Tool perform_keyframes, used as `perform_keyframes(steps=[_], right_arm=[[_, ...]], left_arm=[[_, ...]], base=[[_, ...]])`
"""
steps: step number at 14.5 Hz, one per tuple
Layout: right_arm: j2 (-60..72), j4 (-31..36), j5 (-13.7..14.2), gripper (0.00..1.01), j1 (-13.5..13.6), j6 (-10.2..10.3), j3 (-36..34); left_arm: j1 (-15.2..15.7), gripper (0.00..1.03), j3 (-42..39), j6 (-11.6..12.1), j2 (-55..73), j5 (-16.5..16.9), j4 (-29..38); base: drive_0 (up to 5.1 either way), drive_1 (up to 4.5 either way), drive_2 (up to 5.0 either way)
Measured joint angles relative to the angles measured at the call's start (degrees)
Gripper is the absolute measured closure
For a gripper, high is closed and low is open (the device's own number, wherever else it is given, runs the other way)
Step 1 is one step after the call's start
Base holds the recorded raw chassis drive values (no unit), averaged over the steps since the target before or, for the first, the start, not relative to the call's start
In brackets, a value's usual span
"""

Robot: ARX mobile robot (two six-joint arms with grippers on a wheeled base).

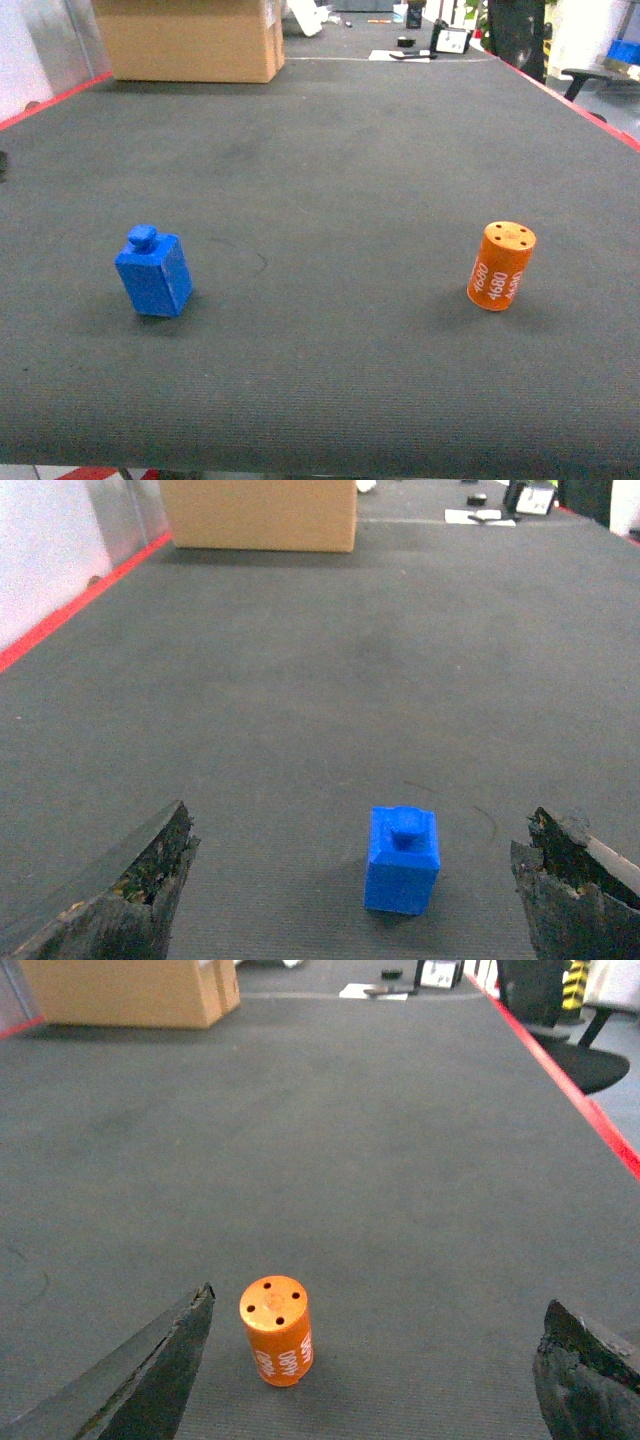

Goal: Sort blue parts and orange caps into right shelf containers

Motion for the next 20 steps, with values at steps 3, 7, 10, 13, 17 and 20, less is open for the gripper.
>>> perform_keyframes(steps=[3, 7, 10, 13, 17, 20], right_arm=[[19.39, 1.31, 1.25, 0.03, 1.88, 0.17, 9.07], [28.96, 1.95, 2.32, 0.03, 3.72, 0.42, 15.02], [33.27, 2.14, 2.49, 0.03, 3.69, 0.17, 17.99], [36.76, 2.34, 2.45, 0.03, 3.69, 0.17, 20.11], [40.81, 2.99, 2.38, 0.03, 3.56, 0.2, 22.34], [42.77, 2.97, 2.1, 0.03, 3.21, 0.2, 23.89]], left_arm=[[-1.57, 0.05, 6.23, 0.09, 16.72, 1.49, 3.96], [-1.25, 0.05, 12.46, -0.13, 27.5, 2.97, 4.74], [-1.05, 0.05, 15.96, -0.17, 32.26, 3.69, 5.18], [-1.05, 0.05, 17.33, -0.15, 35.91, 4.33, 5.27], [-0.72, 0.05, 18.53, -0.2, 38.88, 4.87, 6.05], [-0.72, 0.05, 19.15, -0.2, 41.0, 4.94, 6.08]], base=[[0.0, 0.0, 0.0], [0.0, 0.0, 0.0], [0.0, 0.0, 0.0], [0.0, 0.0, 0.0], [0.0, 0.0, 0.0], [0.0, 0.0, 0.0]])
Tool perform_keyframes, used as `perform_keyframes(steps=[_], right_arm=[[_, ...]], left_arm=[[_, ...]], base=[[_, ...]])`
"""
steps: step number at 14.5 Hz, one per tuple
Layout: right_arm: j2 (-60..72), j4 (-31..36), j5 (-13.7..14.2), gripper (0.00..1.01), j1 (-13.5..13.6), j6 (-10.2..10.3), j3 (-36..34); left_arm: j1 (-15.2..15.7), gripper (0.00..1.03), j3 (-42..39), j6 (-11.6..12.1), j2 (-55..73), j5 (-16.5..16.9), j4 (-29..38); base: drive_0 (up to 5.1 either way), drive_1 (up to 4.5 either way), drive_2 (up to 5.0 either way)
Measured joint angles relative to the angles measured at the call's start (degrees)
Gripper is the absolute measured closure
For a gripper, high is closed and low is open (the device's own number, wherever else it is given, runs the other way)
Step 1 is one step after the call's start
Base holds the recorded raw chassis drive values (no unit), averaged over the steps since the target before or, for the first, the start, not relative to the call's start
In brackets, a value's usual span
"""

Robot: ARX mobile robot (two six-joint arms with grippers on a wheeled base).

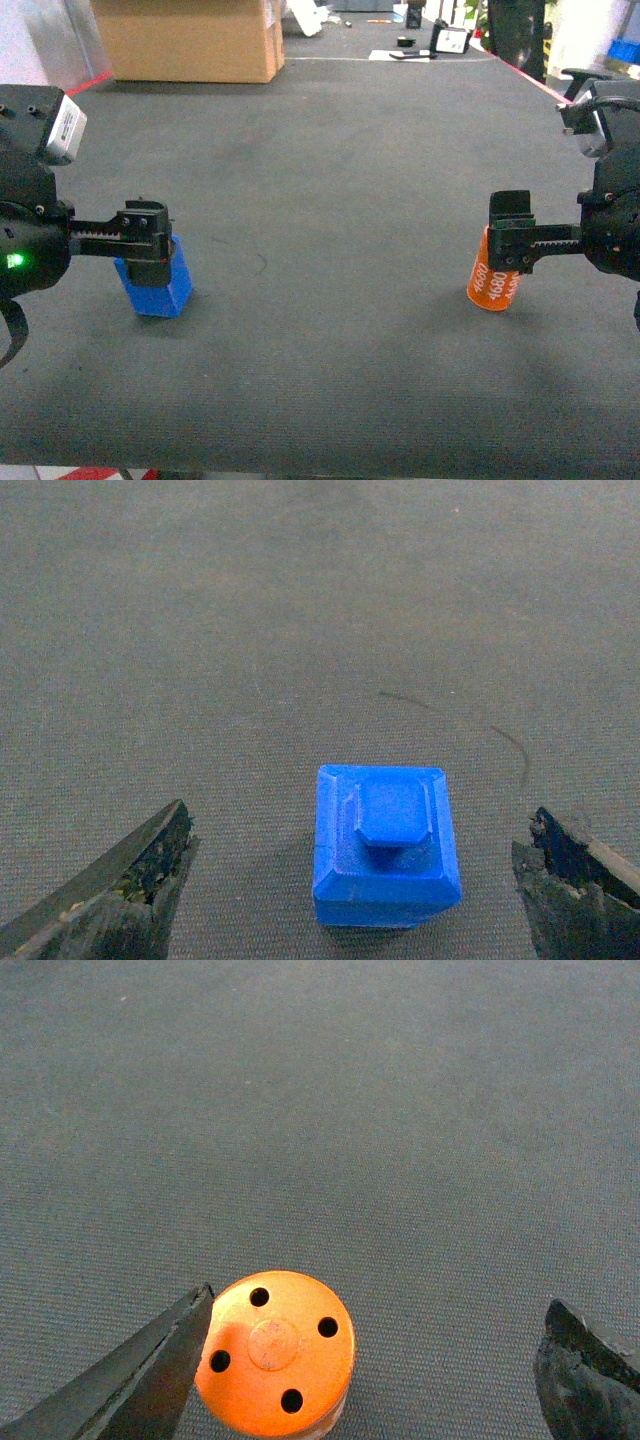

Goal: Sort blue parts and orange caps into right shelf containers

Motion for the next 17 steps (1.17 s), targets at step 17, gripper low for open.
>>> perform_keyframes(steps=[17], right_arm=[[9.27, -0.02, -1.25, 0.03, -0.37, 0.46, 4.96]], left_arm=[[-1.18, 0.05, 5.35, -1.4, 11.93, -1.16, 1.66]], base=[[0.0, 0.0, 0.0]])
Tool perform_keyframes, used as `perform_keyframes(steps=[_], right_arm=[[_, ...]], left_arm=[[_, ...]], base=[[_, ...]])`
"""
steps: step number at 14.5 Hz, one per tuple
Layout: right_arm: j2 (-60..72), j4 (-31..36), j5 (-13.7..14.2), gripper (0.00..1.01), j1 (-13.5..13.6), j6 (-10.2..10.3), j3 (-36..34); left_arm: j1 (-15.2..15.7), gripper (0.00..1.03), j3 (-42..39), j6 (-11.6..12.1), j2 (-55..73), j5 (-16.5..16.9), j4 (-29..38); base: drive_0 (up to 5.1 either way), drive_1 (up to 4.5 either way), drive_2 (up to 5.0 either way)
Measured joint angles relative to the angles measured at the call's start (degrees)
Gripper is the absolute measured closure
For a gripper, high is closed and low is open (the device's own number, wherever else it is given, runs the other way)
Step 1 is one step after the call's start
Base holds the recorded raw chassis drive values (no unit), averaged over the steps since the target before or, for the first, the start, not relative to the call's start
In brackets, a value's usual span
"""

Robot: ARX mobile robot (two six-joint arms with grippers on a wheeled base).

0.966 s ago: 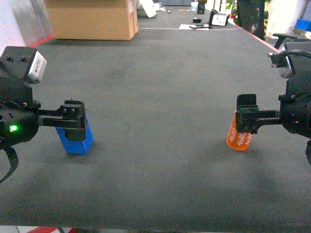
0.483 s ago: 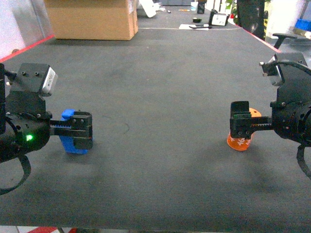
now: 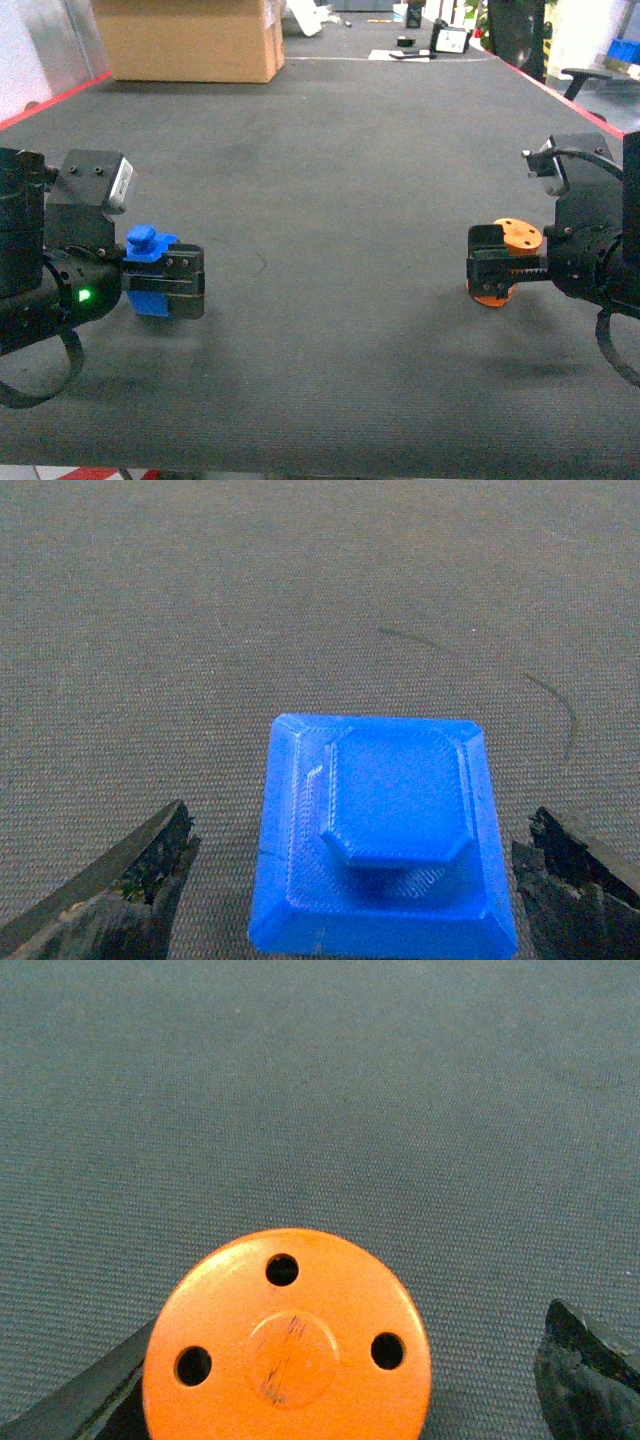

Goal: Sort blue parts and orange caps into right shelf containers

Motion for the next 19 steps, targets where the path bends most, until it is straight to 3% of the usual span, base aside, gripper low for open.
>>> perform_keyframes(steps=[6, 8, 11, 13, 16, 19], right_arm=[[1.16, -0.63, 0.11, 0.03, 0.11, 1.79, 1.36], [1.36, -1.36, 1.18, 0.19, 0.46, 1.68, 1.4], [1.97, -1.38, 1.18, 0.48, 0.48, 1.53, 1.38], [1.97, -1.09, 1.38, 0.55, 0.42, 1.25, 1.38], [0.39, 3.26, 1.79, 0.55, 0.37, 1.53, -1.07], [-9.99, 10.51, 2.12, 0.55, 0.55, 1.92, -9.07]], left_arm=[[-0.02, 0.05, 0.31, 0.0, 0.15, -0.15, -0.31], [-0.02, 0.07, 0.31, 0.02, 0.15, -0.15, -0.46], [-0.02, 0.35, 0.31, 0.02, 0.15, -0.17, -0.44], [-0.02, 0.55, 0.28, -0.02, 0.13, -0.2, -0.31], [-0.22, 0.59, -3.13, -1.27, -2.95, -0.7, 2.62], [-1.09, 0.59, -9.57, -2.8, -15.52, -4.44, 8.48]], base=[[0.0, 0.0, 0.0], [0.0, 0.0, 0.0], [0.0, 0.0, 0.0], [0.0, 0.0, 0.0], [0.0, 0.0, 0.0], [0.0, 0.0, 0.0]])
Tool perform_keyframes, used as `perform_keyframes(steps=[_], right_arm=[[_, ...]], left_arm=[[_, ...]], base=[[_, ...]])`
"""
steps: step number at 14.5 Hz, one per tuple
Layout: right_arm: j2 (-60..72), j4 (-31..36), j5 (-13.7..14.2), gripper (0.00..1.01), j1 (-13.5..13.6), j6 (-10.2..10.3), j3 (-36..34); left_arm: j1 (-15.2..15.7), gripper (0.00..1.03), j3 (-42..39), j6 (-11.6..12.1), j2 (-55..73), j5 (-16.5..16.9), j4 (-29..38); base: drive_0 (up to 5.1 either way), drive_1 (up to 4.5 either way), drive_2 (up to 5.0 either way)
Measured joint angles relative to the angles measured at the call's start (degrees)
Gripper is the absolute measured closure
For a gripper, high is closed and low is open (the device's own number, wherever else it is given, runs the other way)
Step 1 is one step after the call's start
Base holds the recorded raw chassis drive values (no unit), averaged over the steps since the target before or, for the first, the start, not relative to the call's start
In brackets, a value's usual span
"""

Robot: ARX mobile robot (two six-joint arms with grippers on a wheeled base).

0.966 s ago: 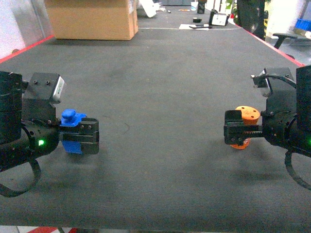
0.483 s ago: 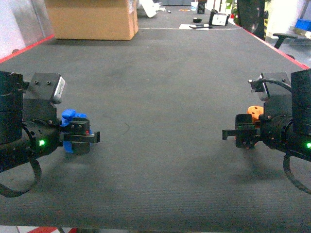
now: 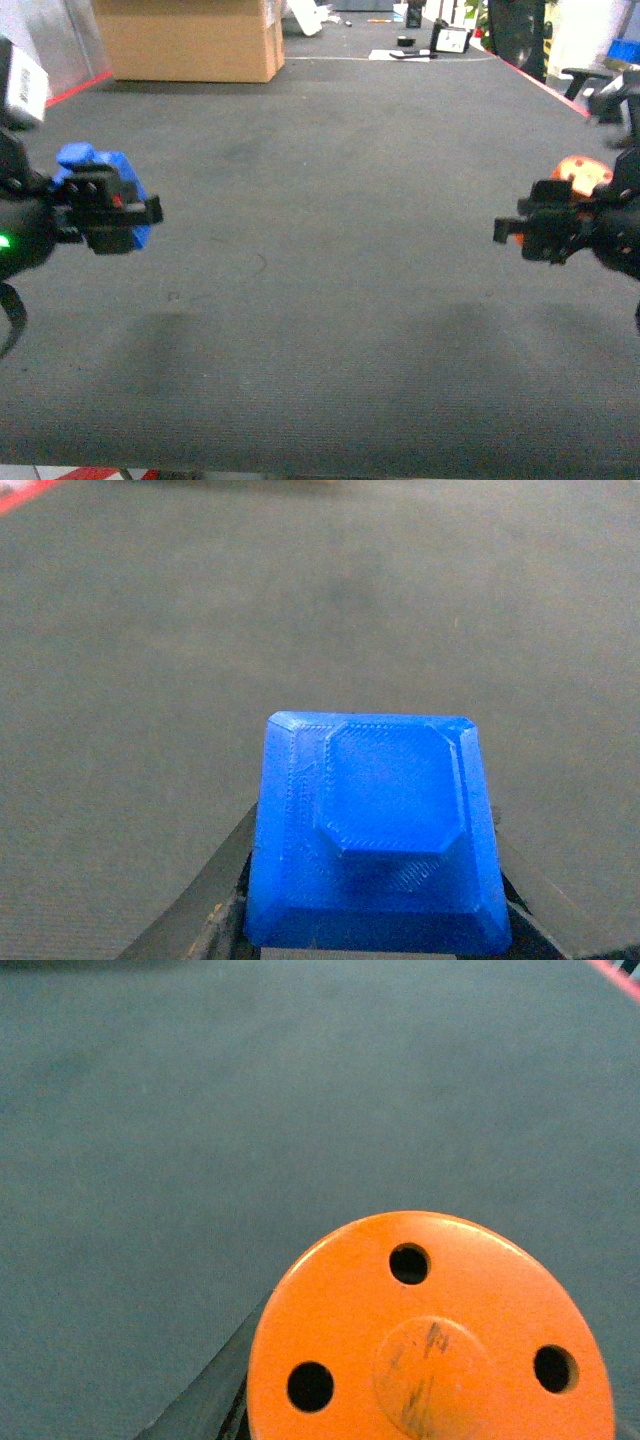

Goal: Sort blue parts and orange caps into right shelf containers

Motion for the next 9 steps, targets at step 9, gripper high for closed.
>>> perform_keyframes(steps=[9], right_arm=[[-46.77, 2.1, 11.69, 0.55, 8.13, -4.76, -26.51]], left_arm=[[-13.29, 0.59, -17.05, 6.21, -45.48, -18.86, -8.04]], base=[[0.0, 0.0, 0.0]])
